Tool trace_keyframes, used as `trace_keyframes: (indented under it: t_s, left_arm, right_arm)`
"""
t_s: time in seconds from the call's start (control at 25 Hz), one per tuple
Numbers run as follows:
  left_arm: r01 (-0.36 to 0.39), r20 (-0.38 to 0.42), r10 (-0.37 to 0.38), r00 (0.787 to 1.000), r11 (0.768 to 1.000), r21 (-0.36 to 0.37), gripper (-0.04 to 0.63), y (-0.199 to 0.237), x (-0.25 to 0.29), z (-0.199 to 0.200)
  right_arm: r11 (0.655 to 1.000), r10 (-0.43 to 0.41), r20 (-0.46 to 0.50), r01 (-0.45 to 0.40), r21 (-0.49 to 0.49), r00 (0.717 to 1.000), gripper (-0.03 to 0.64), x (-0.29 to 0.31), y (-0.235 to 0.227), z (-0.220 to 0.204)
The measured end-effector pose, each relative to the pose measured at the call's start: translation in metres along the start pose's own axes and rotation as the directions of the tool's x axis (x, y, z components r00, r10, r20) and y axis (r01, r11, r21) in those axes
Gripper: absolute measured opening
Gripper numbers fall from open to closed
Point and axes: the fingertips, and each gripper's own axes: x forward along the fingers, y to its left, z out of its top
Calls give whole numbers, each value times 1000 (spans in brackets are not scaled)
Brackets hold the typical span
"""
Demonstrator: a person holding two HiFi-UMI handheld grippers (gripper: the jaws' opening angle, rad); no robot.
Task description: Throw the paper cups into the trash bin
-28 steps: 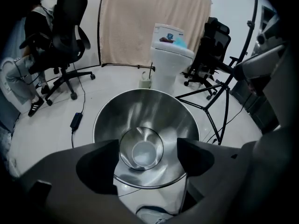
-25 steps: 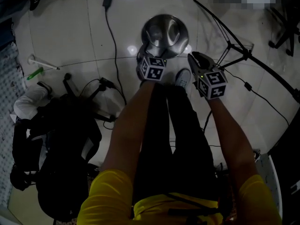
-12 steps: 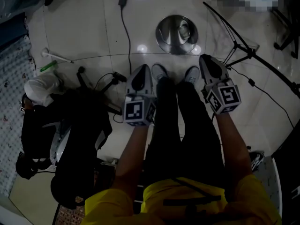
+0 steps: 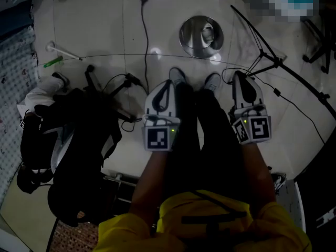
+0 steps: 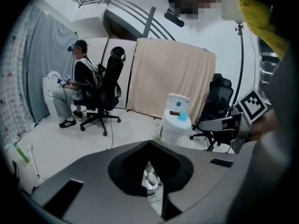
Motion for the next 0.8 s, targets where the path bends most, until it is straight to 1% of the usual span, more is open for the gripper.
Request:
trace_keyframes:
  t_s: [0.04, 0.12, 0.16, 0.24, 0.28, 0.32, 0.4, 0.44, 0.48, 0.52, 0.6, 0.68, 0.72, 0.76, 0.8]
  left_arm:
    - [-5, 15, 4, 1000, 1000, 7, 2, -1, -2, 1]
    - [-7, 16, 7, 1000, 1000, -1, 8, -1, -3, -1]
    - [-6, 9, 6, 1000, 1000, -7, 32, 0, -3, -4]
    - [0, 4, 0, 1000, 1000, -26, 107, 3, -3, -10]
    - [3, 8, -3, 1000, 999, -34, 160, 4, -3, -11]
    - [5, 10, -5, 1000, 999, -38, 199, 5, -3, -12]
    - [10, -3, -10, 1000, 999, -44, 214, 6, -2, -18]
    - [16, -13, -17, 1000, 999, -50, 281, 5, 1, -22]
    - [29, -19, -30, 999, 998, -56, 314, 4, 3, -24]
    - [50, -15, -51, 999, 997, -57, 316, 0, 5, -24]
    - [97, -2, -97, 995, 995, -38, 317, -10, 8, -22]
    - [106, 6, -106, 994, 994, -25, 310, -14, 9, -20]
    - [99, 8, -99, 995, 995, -27, 279, -13, 9, -20]
    - [90, 10, -89, 996, 995, -31, 212, -12, 9, -20]
    - [78, 12, -77, 997, 996, -39, 187, -10, 10, -20]
  right_arm:
    - [1000, -8, -7, 8, -4, 1000, 5, -1, 0, -3]
    - [1000, -17, -21, 16, -9, 1000, 5, 1, 1, -11]
    - [1000, -20, -25, 20, -11, 999, 5, 2, 2, -14]
    - [999, -29, -38, 28, -17, 999, 5, 5, 2, -21]
    - [999, -34, -46, 33, -20, 998, 5, 7, 3, -23]
    - [999, -37, -49, 36, -20, 998, 5, 8, 3, -24]
    - [999, -38, -46, 38, -12, 998, 5, 12, 5, -23]
    - [999, -37, -45, 37, -9, 998, 5, 15, 6, -23]
    - [999, -36, -45, 36, -10, 998, 5, 17, 7, -22]
    - [999, -34, -45, 33, -10, 998, 5, 19, 9, -22]
    - [1000, -28, -45, 27, -9, 999, 5, 20, 11, -23]
    - [1000, -21, -49, 21, -6, 999, 5, 21, 14, -24]
    - [1000, -18, -51, 17, -6, 999, 5, 21, 15, -25]
    - [1000, -15, -54, 14, -8, 998, 5, 22, 16, -26]
    - [1000, -12, -58, 11, -11, 998, 5, 22, 18, -28]
